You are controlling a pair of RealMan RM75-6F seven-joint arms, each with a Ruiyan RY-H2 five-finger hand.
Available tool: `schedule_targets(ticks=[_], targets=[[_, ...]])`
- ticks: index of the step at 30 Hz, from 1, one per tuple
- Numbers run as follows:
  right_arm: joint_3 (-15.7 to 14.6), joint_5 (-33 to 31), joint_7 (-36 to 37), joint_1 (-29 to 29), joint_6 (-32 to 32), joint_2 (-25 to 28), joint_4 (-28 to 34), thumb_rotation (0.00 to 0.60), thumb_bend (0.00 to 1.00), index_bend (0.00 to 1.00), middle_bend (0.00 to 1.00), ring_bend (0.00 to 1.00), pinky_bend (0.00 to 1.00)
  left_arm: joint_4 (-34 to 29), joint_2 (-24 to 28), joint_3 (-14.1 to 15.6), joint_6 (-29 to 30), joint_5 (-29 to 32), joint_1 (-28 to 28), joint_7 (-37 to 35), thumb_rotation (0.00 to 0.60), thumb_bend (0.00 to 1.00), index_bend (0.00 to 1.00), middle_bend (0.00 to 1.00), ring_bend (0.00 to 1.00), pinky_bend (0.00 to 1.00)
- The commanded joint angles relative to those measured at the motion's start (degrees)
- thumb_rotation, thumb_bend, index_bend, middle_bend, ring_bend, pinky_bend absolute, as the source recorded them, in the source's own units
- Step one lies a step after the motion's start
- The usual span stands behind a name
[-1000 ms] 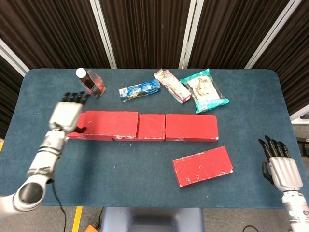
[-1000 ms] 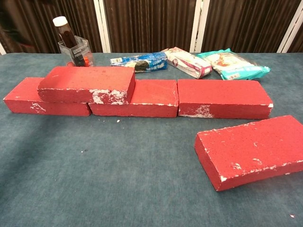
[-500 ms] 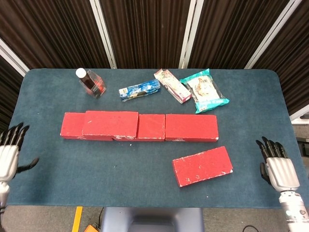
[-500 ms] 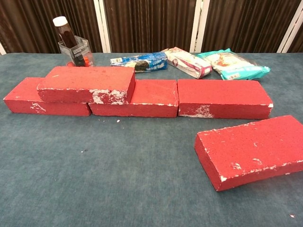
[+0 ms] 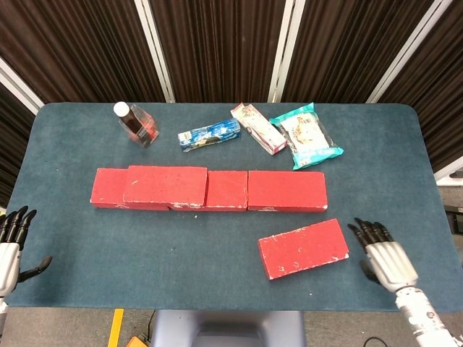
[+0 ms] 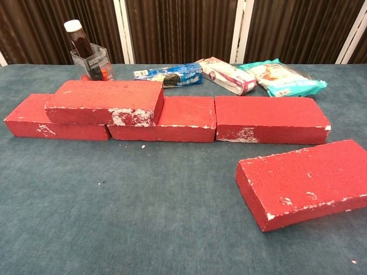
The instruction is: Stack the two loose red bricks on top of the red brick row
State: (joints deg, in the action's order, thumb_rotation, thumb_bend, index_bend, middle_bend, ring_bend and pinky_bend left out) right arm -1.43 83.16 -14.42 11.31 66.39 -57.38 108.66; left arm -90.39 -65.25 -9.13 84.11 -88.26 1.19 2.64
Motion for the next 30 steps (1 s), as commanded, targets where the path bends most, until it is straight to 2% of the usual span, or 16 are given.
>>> schedule_targets(ticks=[1, 3, 8, 11, 17, 23, 30], targets=[[-0.2, -2.5, -7.8, 4.9, -7.1, 5.0, 9.4, 0.600, 0.04, 0.04, 0.04, 0.00, 0.00, 0.1, 0.0, 0.4, 0.3, 0.1, 0.2, -0.6, 0.600, 0.20, 0.00, 0.00, 0.00, 0.00], [0.7, -6.2, -11.6, 7.3, -9.6, 6.6, 13.3, 0.600, 0.00, 0.00, 0.02, 0.00, 0.00, 0.1, 0.2, 0.6, 0.5, 0.4, 0.3, -1.1, 0.600, 0.19, 0.00, 0.00, 0.00, 0.00], [2.6, -18.8, -20.8, 14.7, -15.5, 8.6, 19.5, 0.600, 0.00, 0.00, 0.00, 0.00, 0.00, -0.3, 0.8, 1.0, 1.6, 1.3, 0.1, -2.2, 0.600, 0.20, 0.00, 0.00, 0.00, 0.00], [3.2, -27.5, -26.0, 19.8, -17.2, 7.9, 20.4, 0.600, 0.00, 0.00, 0.00, 0.00, 0.00, -0.5, 1.2, 1.2, 1.9, 1.8, 0.0, -2.5, 0.600, 0.20, 0.00, 0.00, 0.00, 0.00], [3.2, -41.8, -32.2, 28.2, -15.9, 2.6, 18.3, 0.600, 0.00, 0.00, 0.00, 0.00, 0.00, -1.3, 1.7, 1.7, 1.5, 3.1, 0.2, -2.6, 0.600, 0.20, 0.00, 0.00, 0.00, 0.00], [1.8, -48.1, -33.5, 32.8, -15.0, -0.9, 16.1, 0.600, 0.00, 0.00, 0.00, 0.00, 0.00, -1.9, 2.0, 1.9, 1.4, 4.4, 0.4, -2.4, 0.600, 0.20, 0.00, 0.00, 0.00, 0.00], [0.0, -50.9, -33.6, 36.1, -14.3, -3.6, 14.0, 0.600, 0.00, 0.00, 0.00, 0.00, 0.00, -2.3, 2.0, 2.1, 1.3, 5.5, 0.8, -1.9, 0.600, 0.20, 0.00, 0.00, 0.00, 0.00]])
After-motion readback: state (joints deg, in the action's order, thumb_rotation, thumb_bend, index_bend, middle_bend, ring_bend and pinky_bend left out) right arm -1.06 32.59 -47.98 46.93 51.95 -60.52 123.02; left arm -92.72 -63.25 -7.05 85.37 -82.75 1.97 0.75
